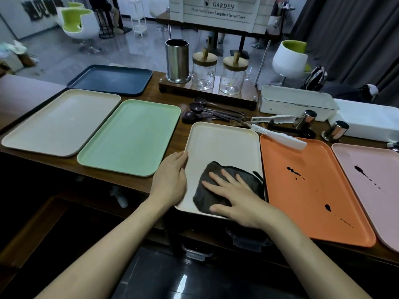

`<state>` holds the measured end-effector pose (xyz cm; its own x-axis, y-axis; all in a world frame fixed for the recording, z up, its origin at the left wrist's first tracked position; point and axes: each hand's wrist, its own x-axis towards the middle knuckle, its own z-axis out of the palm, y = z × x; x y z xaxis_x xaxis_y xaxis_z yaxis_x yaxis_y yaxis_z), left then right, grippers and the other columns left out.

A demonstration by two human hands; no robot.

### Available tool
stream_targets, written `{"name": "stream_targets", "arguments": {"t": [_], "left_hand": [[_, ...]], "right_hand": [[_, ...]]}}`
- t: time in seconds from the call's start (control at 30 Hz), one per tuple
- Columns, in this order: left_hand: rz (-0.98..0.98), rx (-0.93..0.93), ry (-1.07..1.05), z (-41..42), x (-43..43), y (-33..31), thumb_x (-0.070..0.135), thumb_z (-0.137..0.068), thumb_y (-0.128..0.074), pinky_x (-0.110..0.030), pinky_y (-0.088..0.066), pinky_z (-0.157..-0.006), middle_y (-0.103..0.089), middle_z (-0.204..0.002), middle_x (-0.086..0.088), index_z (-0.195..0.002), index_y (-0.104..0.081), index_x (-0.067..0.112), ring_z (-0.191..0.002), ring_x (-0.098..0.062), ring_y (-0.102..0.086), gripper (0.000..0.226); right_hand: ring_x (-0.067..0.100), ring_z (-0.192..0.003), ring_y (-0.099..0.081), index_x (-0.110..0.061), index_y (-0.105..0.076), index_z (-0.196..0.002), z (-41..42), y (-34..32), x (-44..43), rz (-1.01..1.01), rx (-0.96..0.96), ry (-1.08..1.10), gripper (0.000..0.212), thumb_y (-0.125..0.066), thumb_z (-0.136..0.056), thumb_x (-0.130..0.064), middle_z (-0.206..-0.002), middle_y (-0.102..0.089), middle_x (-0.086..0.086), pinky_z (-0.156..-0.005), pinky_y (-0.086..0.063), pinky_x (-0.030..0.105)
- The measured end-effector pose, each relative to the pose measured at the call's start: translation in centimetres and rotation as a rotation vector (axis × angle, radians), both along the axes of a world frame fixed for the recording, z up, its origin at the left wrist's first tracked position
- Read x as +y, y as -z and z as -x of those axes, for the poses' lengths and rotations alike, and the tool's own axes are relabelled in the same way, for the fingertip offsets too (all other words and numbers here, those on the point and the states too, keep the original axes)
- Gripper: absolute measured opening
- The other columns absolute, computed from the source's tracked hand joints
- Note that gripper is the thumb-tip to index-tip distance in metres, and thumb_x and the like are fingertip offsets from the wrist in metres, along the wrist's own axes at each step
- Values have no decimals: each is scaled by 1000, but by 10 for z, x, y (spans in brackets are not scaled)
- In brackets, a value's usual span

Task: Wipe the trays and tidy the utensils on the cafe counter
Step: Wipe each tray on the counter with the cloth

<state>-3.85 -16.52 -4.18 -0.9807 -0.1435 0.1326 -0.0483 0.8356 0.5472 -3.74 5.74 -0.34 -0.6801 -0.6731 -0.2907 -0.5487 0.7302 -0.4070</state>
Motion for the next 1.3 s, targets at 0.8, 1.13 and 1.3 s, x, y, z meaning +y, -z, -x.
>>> {"name": "stream_targets", "arguments": {"t": [0.8, 1.13, 1.3], "left_hand": [[-140, 68, -66, 1, 1, 3, 29, -105, -38, -34, -46, -105, -53, -148, 14, -154, -32, 36, -131, -11, -52, 50], [-253, 68, -108, -6, 9, -9, 38, -109, -27, -37, -41, -104, -56, -146, 6, -158, -27, 38, -132, -17, -53, 48], [-225, 63, -7, -6, 6, -7, 44, -108, -17, -34, -40, -106, -59, -141, 12, -137, -59, 32, -137, -11, -46, 52]], "right_hand": [[32, -154, 10, -36, -4, -160, 128, 19, -111, -154, 261, 418, 54, -15, -107, -40, -169, 3, 0, -121, 8, 61], [21, -153, 22, -48, -13, -157, 13, 8, -63, -49, 129, 91, 52, -27, -106, -47, -168, 9, -12, -121, 15, 53], [19, -155, 13, -48, -23, -155, -19, 4, -50, 39, 139, 112, 52, -37, -105, -45, -169, -3, -9, -122, 12, 49]]}}
